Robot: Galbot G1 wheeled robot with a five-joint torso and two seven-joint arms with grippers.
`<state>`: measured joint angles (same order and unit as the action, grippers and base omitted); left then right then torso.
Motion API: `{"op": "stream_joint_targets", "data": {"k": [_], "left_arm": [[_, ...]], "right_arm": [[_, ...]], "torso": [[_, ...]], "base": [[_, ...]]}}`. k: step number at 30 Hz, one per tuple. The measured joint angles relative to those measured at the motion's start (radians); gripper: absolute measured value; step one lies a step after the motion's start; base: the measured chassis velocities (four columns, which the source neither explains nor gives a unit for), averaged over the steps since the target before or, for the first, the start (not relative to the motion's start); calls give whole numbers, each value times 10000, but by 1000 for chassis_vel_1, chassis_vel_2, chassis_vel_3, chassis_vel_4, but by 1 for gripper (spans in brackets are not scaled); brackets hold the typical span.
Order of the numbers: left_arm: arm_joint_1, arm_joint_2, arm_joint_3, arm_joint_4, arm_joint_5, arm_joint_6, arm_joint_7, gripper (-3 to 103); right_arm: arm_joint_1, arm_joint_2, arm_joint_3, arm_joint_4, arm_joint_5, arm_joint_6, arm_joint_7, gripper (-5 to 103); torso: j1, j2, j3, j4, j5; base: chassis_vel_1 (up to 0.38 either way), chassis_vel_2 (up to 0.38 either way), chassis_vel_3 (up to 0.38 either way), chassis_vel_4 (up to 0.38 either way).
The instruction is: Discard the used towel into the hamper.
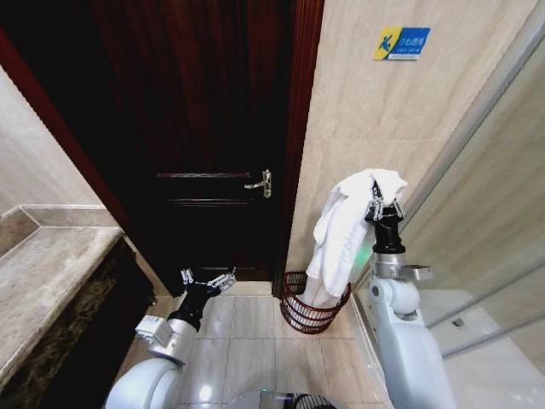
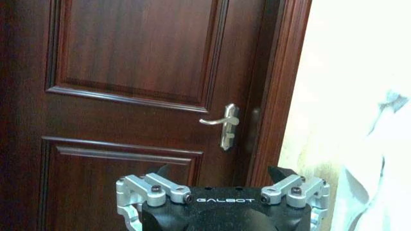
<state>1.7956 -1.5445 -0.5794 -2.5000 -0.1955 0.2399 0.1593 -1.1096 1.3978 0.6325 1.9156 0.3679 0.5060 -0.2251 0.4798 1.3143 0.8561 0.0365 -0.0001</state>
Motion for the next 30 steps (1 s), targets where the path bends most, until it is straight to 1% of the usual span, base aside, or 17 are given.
{"op": "stream_joint_targets", "data": {"k": [3,8,9,10,13,14,17,25,30], "left_arm": [[0,0,0,0,0,0,0,100],[0,0,0,0,0,0,0,100],[0,0,0,0,0,0,0,100],[0,0,0,0,0,0,0,100],[0,0,0,0,0,0,0,100],[0,0,0,0,0,0,0,100],[0,0,0,0,0,0,0,100],[0,0,0,0,0,0,0,100],[0,0,0,0,0,0,0,100]], "right_arm": [[72,134,-35,-459,-145,305,-39,8],[5,281,-131,-643,-208,586,-112,8],[7,312,-147,-753,-162,794,-248,8],[7,312,-147,-753,-162,794,-248,8],[69,370,-178,-1131,14,1457,-697,8],[69,370,-178,-1131,14,1457,-697,8],[46,416,-126,-1376,-52,1853,-1075,8],[-86,472,-40,-1639,-104,2219,-1355,8],[-183,511,-40,-1784,-84,2312,-1281,8]], "torso": [[1,0,1,1,2],[1,0,0,0,1],[1,0,0,0,0],[1,0,0,0,0],[1,0,0,1,1],[1,0,0,1,1],[1,0,0,1,1],[1,0,0,0,0],[1,0,0,0,1]], "base": [[0,0,0,0],[0,0,0,0],[0,0,0,0],[0,0,0,0],[0,0,0,0],[0,0,0,0],[0,0,0,0],[0,0,0,0],[0,0,0,0]]}}
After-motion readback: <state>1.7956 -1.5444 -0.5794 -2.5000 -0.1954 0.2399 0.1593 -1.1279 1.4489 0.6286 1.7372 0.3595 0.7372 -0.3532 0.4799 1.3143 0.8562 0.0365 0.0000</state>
